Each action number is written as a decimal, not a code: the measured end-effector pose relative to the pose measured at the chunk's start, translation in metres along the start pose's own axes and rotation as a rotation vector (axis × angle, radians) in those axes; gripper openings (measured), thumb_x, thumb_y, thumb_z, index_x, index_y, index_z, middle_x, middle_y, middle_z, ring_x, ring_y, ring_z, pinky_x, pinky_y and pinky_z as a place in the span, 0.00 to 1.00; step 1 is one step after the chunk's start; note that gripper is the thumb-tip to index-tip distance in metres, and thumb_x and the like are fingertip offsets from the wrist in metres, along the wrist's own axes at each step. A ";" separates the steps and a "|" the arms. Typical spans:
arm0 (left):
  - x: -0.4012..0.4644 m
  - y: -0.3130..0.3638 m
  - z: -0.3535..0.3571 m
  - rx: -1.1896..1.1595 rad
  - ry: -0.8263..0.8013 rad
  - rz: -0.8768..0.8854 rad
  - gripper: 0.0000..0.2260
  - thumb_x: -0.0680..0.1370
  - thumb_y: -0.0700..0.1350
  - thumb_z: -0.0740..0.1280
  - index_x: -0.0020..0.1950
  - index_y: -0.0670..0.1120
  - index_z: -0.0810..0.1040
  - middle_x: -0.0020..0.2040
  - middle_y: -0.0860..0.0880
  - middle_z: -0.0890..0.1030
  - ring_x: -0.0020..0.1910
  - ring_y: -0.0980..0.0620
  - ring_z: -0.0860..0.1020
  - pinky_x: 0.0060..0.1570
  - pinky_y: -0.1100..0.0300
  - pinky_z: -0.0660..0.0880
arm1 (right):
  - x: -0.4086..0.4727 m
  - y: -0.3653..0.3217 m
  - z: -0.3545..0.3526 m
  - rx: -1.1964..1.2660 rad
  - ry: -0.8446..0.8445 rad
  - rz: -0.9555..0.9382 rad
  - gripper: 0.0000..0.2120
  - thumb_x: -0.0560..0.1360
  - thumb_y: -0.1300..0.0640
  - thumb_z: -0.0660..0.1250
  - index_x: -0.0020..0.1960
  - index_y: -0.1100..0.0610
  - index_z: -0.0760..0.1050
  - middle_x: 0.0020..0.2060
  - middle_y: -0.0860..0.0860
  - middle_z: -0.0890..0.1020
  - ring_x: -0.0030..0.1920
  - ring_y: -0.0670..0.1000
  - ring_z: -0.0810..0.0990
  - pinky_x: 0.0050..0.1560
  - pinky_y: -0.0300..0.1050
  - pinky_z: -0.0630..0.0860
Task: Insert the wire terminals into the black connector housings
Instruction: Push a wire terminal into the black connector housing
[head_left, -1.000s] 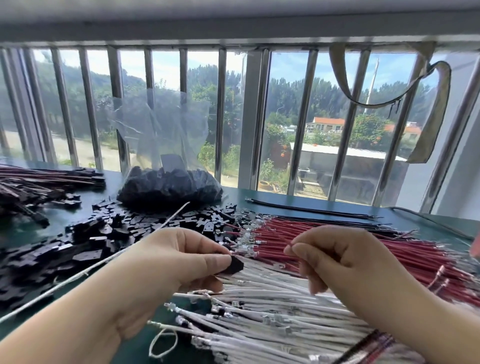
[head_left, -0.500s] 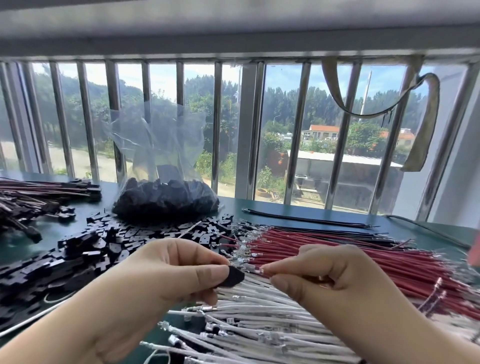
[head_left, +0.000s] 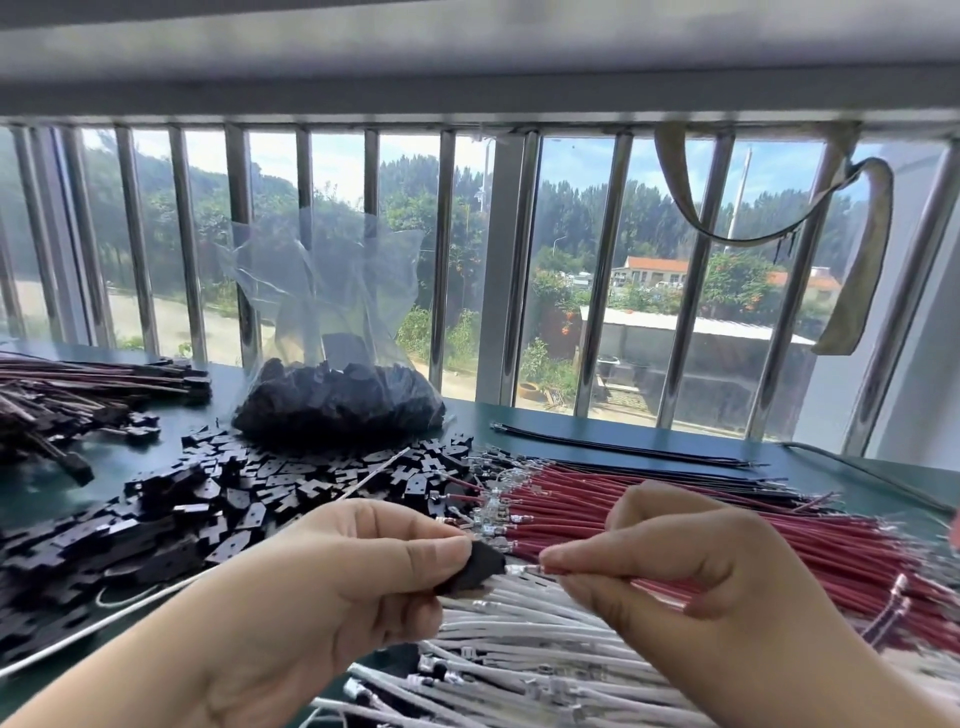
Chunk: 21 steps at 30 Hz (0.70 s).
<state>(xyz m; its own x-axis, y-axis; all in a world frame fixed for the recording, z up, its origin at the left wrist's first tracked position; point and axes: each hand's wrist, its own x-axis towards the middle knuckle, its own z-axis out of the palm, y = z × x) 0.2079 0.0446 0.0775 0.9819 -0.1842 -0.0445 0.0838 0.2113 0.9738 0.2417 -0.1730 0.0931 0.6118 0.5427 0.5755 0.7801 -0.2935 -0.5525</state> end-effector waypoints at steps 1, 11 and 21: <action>0.000 0.000 0.000 0.012 -0.004 -0.005 0.15 0.53 0.39 0.77 0.36 0.34 0.83 0.33 0.37 0.81 0.23 0.50 0.74 0.25 0.63 0.74 | 0.000 0.001 0.000 -0.017 0.000 -0.012 0.05 0.66 0.42 0.72 0.40 0.32 0.81 0.32 0.42 0.79 0.39 0.44 0.79 0.38 0.29 0.72; 0.003 0.003 -0.001 0.343 0.061 0.109 0.33 0.41 0.61 0.81 0.39 0.44 0.86 0.37 0.38 0.83 0.30 0.51 0.77 0.33 0.61 0.73 | -0.001 -0.001 0.001 -0.075 -0.014 -0.010 0.08 0.68 0.46 0.74 0.39 0.31 0.80 0.29 0.42 0.76 0.39 0.39 0.77 0.40 0.23 0.68; -0.003 0.007 0.013 0.417 0.161 0.124 0.21 0.50 0.58 0.75 0.40 0.53 0.86 0.36 0.44 0.85 0.32 0.54 0.79 0.40 0.62 0.74 | 0.001 -0.002 0.002 0.003 -0.047 0.132 0.08 0.66 0.44 0.72 0.41 0.30 0.79 0.35 0.35 0.80 0.43 0.36 0.78 0.44 0.25 0.70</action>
<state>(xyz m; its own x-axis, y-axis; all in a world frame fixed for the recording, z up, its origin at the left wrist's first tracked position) 0.2030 0.0342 0.0876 0.9968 -0.0234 0.0761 -0.0791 -0.1874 0.9791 0.2400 -0.1699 0.0934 0.7021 0.5360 0.4687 0.6929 -0.3626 -0.6233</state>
